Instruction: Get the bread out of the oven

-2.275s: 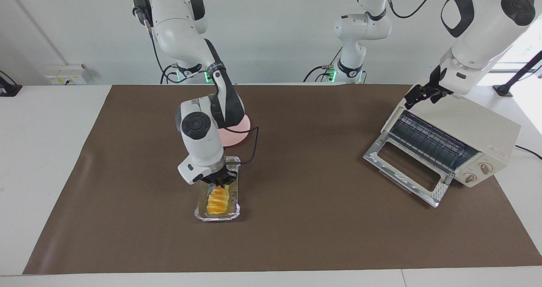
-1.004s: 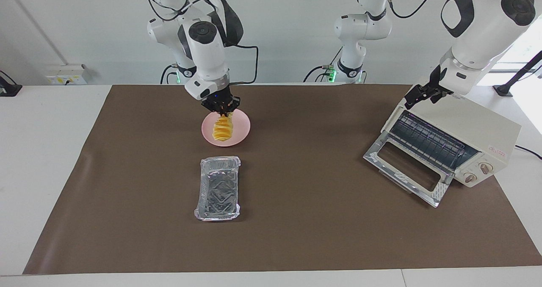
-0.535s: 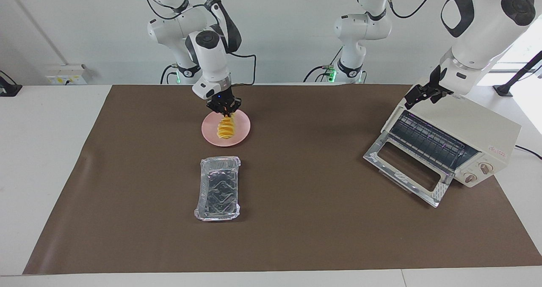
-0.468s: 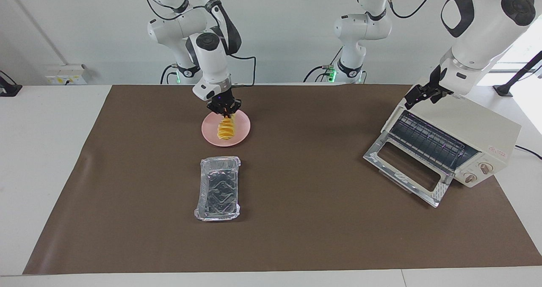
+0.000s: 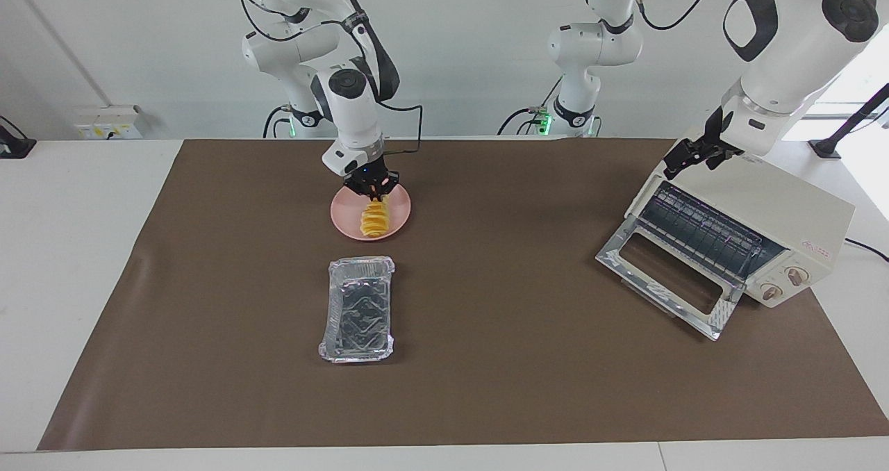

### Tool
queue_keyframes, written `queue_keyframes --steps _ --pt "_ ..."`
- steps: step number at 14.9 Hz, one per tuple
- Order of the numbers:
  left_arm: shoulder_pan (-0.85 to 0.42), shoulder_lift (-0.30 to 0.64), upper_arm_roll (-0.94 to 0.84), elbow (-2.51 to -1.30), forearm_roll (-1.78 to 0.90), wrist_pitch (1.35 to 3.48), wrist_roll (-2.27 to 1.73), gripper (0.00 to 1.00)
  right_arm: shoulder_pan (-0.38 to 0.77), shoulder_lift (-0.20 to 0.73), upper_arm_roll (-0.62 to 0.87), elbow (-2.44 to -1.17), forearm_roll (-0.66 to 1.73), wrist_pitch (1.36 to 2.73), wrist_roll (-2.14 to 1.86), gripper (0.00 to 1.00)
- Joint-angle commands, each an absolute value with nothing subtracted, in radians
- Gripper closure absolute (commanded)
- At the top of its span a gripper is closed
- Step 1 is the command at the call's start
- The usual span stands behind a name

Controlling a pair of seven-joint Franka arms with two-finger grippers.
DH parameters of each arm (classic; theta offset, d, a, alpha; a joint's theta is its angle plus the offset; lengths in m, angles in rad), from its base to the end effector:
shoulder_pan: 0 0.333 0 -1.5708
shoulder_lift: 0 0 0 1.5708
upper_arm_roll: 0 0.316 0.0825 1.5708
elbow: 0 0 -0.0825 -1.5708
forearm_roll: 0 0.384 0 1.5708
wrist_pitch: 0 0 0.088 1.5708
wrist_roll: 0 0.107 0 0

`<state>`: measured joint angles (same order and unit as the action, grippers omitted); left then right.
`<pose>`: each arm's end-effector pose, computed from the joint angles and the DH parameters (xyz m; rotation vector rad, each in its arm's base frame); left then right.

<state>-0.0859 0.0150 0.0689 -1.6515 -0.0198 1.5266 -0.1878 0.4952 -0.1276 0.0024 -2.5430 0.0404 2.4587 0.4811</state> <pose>0.5494 -0.0118 0.5750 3.1179 0.2678 -0.2211 0.3962 0.2152 0.3215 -3.0981 0.0222 -0.0404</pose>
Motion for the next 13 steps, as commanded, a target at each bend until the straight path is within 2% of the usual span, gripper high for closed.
queue_keyframes --steps 1,4,6,13 --pt "-0.081 -0.008 0.069 -1.672 -0.031 1.539 -0.183 0.0 0.5 -0.124 0.0 -2.536 0.041 2.473 0.5 0.0" --pt "-0.081 -0.008 0.067 -1.672 -0.031 1.539 -0.183 0.0 0.499 -0.121 0.0 -2.482 0.041 2.439 0.497 0.0" --pt "-0.081 -0.008 0.069 -1.672 -0.031 1.539 -0.183 0.0 0.479 -0.12 -0.003 -2.375 0.041 2.3 0.485 0.0" --pt "-0.081 -0.008 0.069 -1.672 -0.031 1.54 -0.183 0.0 0.191 -0.13 -0.015 -2.005 0.044 1.958 0.044 0.0"
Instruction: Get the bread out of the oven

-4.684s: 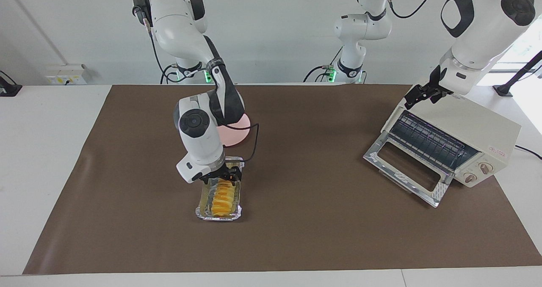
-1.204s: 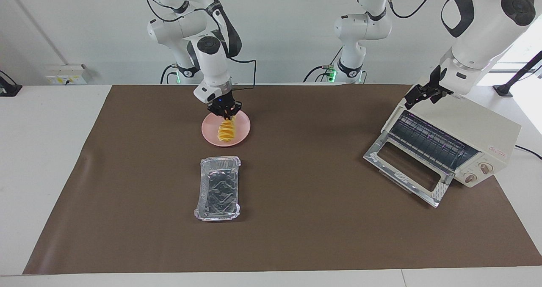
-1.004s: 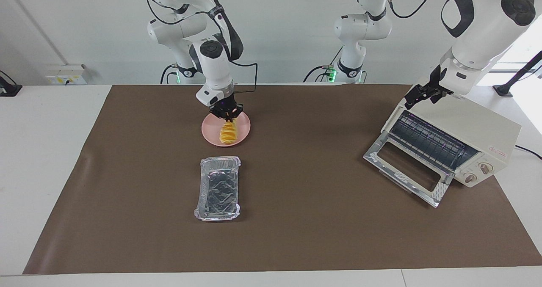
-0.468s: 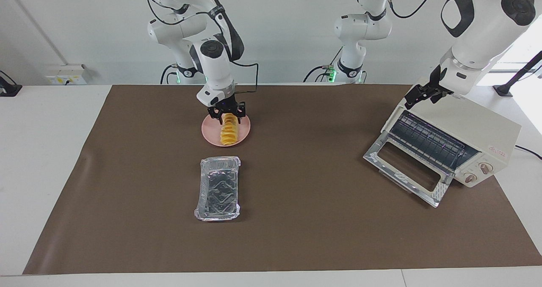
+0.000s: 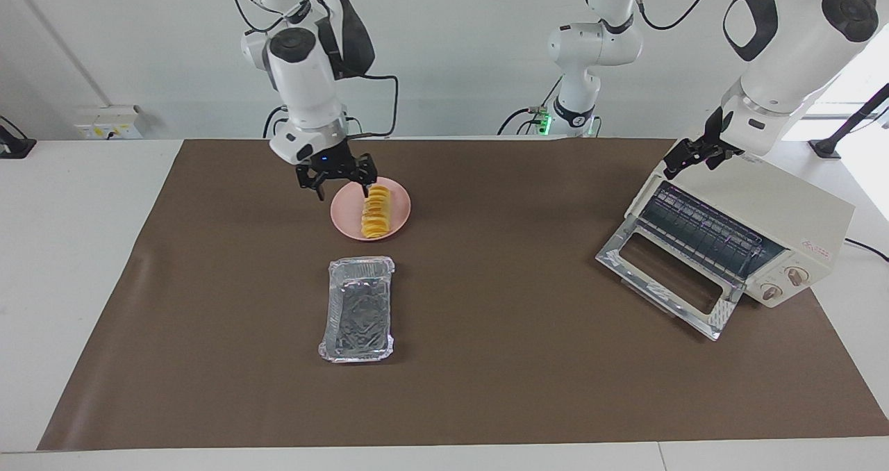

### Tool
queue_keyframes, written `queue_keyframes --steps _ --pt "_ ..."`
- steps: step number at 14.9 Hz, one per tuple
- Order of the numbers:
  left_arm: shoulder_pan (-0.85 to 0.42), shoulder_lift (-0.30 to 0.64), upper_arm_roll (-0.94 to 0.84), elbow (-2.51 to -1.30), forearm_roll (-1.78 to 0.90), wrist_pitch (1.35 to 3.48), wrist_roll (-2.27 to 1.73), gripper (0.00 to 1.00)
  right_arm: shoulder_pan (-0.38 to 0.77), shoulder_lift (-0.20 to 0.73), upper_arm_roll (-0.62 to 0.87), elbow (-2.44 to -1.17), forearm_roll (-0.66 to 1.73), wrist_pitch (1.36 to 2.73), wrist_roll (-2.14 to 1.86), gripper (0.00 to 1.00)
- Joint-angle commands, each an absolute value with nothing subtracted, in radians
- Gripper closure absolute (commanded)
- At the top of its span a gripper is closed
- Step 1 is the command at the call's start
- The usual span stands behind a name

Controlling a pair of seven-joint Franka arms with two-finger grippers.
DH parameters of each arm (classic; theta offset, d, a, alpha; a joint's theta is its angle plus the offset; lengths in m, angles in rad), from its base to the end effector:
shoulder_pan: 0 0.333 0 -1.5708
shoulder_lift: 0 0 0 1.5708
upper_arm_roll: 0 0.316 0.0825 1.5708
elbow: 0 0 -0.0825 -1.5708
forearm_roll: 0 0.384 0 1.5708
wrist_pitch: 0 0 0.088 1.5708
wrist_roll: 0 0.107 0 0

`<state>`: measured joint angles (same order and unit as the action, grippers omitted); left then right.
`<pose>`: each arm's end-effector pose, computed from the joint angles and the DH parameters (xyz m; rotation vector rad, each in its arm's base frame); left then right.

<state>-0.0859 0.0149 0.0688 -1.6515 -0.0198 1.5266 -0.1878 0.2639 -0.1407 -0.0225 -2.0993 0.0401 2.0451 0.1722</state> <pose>0.5494 -0.0118 0.5750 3.1180 0.2677 -0.2209 0.5054 0.1263 0.4896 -3.0818 -0.0809 -0.1179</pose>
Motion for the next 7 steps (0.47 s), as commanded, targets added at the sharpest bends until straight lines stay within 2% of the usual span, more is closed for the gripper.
queue_keyframes --steps 1,4,7 --pt "-0.081 -0.008 0.069 -1.672 -0.031 1.539 -0.183 0.0 0.155 -0.126 -0.015 -1.958 0.044 1.904 -0.021 0.0" --pt "-0.08 -0.008 0.069 -1.672 -0.031 1.539 -0.183 0.0 0.086 -0.118 -0.015 -1.859 0.074 1.754 -0.127 0.0" --pt "-0.081 -0.006 0.069 -1.672 -0.031 1.539 -0.183 0.0 0.058 -0.092 -0.017 -1.745 0.075 1.542 -0.127 0.0"
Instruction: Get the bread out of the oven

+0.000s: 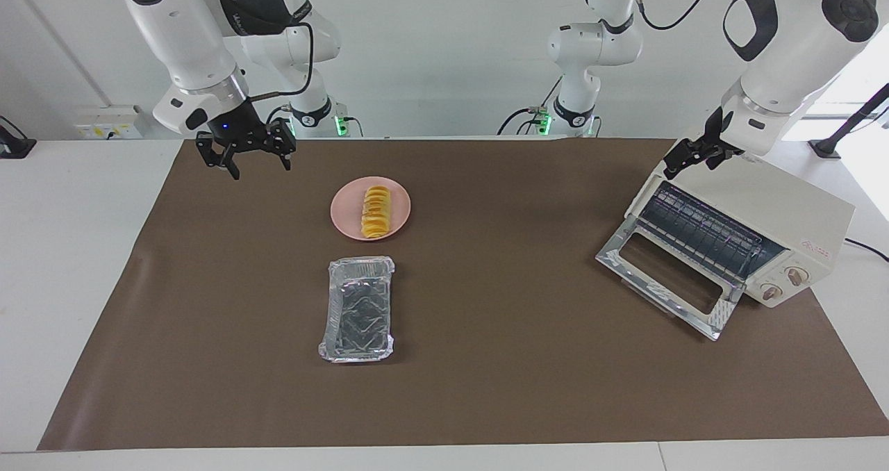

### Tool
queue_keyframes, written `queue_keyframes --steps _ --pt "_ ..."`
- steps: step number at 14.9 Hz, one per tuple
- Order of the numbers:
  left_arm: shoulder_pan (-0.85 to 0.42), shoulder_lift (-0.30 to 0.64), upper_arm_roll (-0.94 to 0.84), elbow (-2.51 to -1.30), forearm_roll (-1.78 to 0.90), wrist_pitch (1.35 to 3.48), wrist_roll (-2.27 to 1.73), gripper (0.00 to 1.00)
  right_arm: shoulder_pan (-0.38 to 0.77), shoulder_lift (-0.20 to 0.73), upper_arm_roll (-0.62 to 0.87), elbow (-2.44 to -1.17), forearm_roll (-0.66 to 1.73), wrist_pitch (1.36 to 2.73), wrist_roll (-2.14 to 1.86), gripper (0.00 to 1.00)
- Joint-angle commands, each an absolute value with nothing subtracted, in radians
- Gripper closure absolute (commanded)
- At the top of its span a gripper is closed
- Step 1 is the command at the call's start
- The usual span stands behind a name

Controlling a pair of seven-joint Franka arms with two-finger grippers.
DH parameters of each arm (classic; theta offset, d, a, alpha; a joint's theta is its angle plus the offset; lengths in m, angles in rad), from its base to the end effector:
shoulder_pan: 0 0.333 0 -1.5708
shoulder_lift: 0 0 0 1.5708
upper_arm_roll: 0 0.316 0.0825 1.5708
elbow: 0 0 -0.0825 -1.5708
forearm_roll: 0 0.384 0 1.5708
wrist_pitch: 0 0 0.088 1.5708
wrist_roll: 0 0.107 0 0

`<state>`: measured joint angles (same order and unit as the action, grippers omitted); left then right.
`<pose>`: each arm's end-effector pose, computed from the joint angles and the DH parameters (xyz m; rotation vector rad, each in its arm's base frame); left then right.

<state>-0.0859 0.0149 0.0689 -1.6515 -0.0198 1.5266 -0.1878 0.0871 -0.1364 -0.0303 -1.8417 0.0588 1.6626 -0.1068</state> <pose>0.5494 -0.0118 0.5750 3.1179 0.2678 -0.2209 0.5126 0.0341 0.5770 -3.0678 -0.2418 0.0634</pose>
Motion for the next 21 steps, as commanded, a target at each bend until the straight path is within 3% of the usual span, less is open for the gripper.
queue_keyframes --steps 1,11,21 --pt "-0.081 -0.008 0.068 -1.672 -0.031 1.539 -0.183 0.0 0.04 -0.081 -0.017 -1.72 0.066 1.511 -0.13 0.0" --pt "-0.08 -0.008 0.069 -1.672 -0.031 1.539 -0.183 0.0 0.011 -0.078 -0.017 -1.744 0.003 1.595 -0.129 0.0" --pt "-0.081 -0.008 0.069 -1.672 -0.031 1.539 -0.183 0.0 -0.002 -0.078 -0.015 -1.741 0.009 1.591 -0.135 0.0"
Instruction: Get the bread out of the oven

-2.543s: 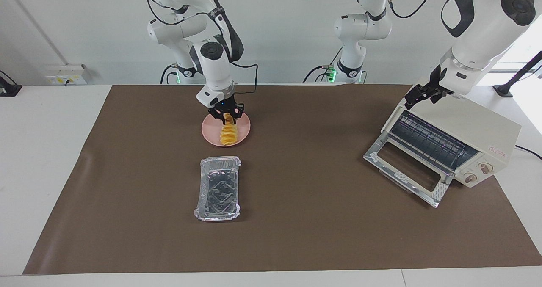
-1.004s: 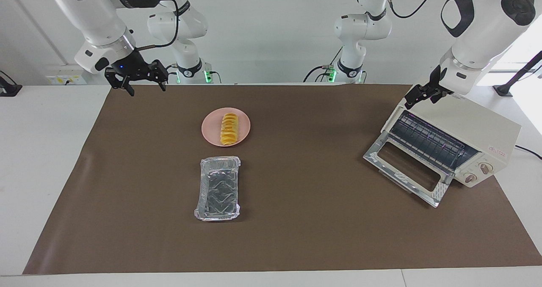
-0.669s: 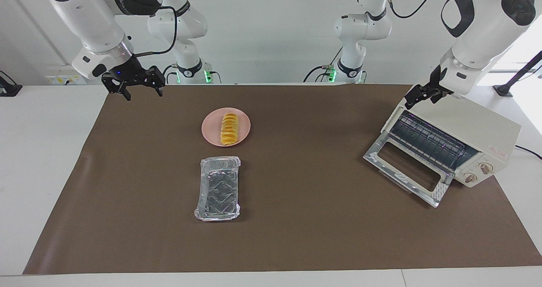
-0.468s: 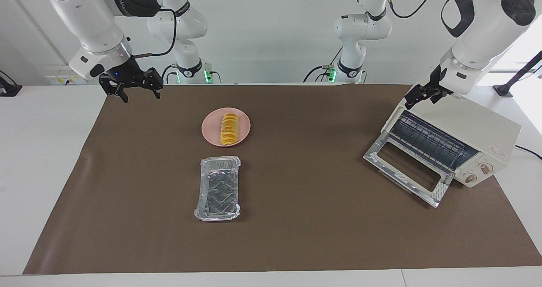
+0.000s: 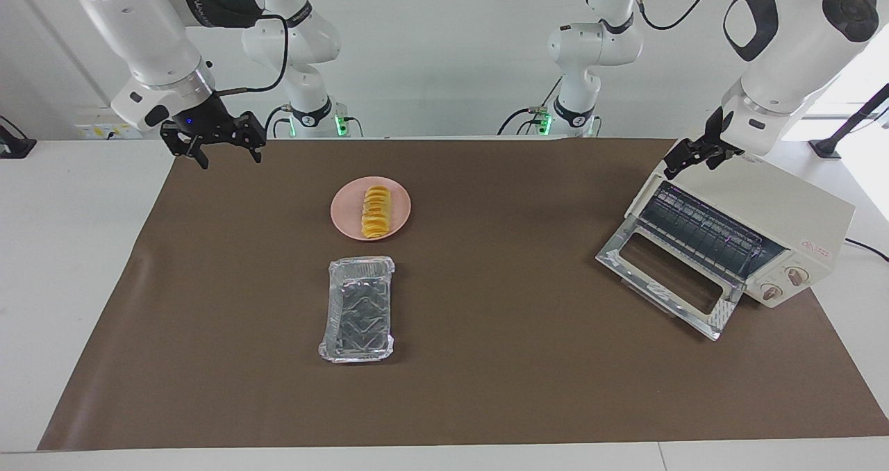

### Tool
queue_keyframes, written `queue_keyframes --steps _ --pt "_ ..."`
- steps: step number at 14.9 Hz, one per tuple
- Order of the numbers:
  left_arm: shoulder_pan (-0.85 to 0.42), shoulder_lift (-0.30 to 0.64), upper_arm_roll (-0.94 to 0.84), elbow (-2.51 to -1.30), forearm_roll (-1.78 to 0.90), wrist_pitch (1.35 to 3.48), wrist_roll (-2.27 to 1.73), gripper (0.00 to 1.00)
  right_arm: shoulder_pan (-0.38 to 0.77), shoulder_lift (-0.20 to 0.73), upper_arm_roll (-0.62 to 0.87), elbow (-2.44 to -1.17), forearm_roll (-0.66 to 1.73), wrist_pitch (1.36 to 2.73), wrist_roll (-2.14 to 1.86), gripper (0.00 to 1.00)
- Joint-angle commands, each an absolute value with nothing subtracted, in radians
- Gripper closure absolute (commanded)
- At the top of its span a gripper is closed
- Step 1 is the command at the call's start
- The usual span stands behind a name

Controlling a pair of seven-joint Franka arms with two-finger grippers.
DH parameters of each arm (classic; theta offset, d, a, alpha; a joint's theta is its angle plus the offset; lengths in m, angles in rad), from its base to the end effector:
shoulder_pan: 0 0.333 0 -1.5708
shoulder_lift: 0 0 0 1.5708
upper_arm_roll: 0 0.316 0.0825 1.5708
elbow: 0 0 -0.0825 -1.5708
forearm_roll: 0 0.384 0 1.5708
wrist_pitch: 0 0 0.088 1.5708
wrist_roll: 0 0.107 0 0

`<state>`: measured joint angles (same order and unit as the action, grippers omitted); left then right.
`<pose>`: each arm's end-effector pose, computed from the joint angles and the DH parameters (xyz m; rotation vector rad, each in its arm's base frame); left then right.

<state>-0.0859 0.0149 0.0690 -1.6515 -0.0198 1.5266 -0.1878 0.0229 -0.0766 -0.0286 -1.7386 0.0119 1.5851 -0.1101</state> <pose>0.5494 -0.0117 0.5750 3.1179 0.2680 -0.2209 0.5275 -0.0023 0.5881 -3.1166 -0.1621 0.1186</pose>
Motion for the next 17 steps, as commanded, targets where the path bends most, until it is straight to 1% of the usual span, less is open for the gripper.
queue_keyframes --steps 1,17 --pt "-0.081 -0.008 0.068 -1.672 -0.031 1.539 -0.183 0.0 -0.002 -0.077 -0.017 -1.74 0.011 1.591 -0.135 0.0" --pt "-0.081 -0.008 0.069 -1.672 -0.031 1.539 -0.183 0.0 0.012 -0.081 -0.015 -1.746 0.012 1.594 -0.127 0.0"
